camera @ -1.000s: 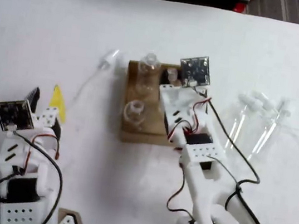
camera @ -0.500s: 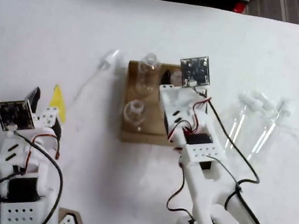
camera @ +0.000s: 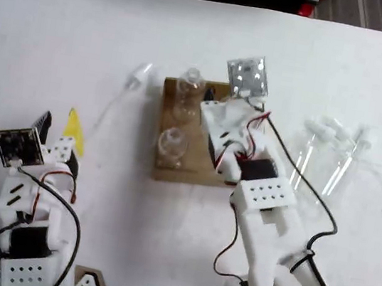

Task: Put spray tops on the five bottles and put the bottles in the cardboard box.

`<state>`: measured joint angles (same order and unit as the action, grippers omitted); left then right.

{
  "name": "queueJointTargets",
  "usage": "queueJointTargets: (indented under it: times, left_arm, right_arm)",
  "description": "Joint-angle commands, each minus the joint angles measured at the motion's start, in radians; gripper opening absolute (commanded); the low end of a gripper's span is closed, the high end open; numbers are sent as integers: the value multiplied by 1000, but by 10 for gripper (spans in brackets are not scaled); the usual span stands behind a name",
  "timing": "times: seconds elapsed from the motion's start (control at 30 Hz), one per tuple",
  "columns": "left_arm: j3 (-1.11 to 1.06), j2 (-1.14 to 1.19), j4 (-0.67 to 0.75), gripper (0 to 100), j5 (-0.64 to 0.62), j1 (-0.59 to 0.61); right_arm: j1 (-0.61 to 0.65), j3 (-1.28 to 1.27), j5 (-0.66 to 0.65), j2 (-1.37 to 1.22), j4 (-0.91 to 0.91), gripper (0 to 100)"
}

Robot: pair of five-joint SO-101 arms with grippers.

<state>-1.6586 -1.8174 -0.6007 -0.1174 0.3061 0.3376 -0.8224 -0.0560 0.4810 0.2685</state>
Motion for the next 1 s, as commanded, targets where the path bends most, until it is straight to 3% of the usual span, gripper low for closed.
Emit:
queueJointTargets:
  times: [0.0,0.2,0.57,0.97]
  left_arm:
    - [5,-10,28,155,14,4]
    - [5,-10,28,155,14,4]
    - [6,-10,28,155,14,4]
    - [8,-10,28,155,14,4]
  right_arm:
    - [15,190,9,30,213,216]
    - [25,448,9,-107,412,215]
    - [108,1013,9,-598,730,215]
    - [107,1323,11,-869,874,202]
